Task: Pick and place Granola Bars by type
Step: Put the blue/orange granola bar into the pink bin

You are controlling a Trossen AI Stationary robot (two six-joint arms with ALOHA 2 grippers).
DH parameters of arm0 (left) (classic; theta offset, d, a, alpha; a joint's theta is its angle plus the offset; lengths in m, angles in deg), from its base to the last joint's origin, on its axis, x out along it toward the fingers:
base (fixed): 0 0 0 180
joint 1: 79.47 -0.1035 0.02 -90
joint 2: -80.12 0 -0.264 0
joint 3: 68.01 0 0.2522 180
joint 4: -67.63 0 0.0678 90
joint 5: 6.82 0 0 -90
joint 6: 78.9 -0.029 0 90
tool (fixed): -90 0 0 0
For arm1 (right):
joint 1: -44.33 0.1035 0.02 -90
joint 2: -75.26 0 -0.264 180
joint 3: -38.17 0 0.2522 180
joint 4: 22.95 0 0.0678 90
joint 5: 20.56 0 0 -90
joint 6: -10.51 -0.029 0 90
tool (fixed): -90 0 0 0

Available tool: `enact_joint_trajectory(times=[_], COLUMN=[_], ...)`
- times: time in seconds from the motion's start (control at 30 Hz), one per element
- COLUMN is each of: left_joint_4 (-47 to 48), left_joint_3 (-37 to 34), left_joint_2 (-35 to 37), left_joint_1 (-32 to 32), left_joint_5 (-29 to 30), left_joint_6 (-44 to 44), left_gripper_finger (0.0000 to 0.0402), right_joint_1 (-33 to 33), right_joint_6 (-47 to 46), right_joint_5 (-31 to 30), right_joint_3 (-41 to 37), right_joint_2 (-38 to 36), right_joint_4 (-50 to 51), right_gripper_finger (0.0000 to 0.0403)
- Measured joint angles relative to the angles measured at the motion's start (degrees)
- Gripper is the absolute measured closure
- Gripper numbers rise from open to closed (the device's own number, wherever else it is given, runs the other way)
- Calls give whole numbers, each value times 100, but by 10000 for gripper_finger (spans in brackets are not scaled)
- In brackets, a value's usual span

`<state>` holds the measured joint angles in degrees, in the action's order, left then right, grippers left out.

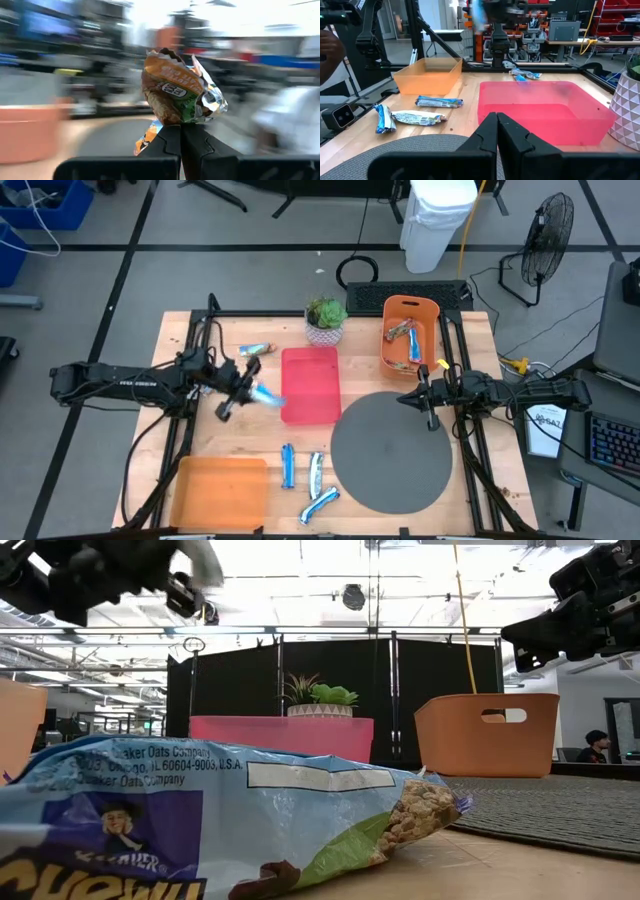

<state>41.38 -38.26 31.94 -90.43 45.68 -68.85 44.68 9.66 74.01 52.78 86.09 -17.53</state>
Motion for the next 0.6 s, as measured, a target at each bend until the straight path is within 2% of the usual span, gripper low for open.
enact_joint_trajectory(times=[0.07, 0.1, 0.17, 0.23, 0.3, 0.43, 0.47, 0.5, 0.6], left_joint_4=[-20, -1, -7, 22, 84, 55, 50, 47, 286], left_joint_3=[2, 2, 2, 2, 2, 4, 7, 11, 126], left_joint_2=[-17, -17, -14, -18, -18, -28, -83, -166, -424], left_joint_1=[3, 3, 3, -4, -6, -10, -15, -15, -3], left_joint_5=[-710, -870, -761, -297, 435, 2722, 3126, 3315, 3200], left_joint_6=[245, 338, 405, 352, 138, -50, -44, -47, -119], left_gripper_finger=[401, 401, 400, 401, 401, 397, 396, 395, 399], right_joint_1=[0, -1, -1, 1, 1, 1, 0, 1, 0], right_joint_6=[0, 0, 1, -1, -2, 1, -1, -1, 1], right_joint_5=[0, 0, 0, 0, 0, 0, 0, 0, 0], right_joint_3=[0, 0, 0, 0, 0, 0, 0, 0, 0], right_joint_2=[0, 0, 0, 0, 0, 0, 0, 0, 0], right_joint_4=[0, 0, 0, -2, -2, -2, -2, -2, -2], right_gripper_finger=[403, 403, 403, 403, 403, 403, 403, 403, 403])
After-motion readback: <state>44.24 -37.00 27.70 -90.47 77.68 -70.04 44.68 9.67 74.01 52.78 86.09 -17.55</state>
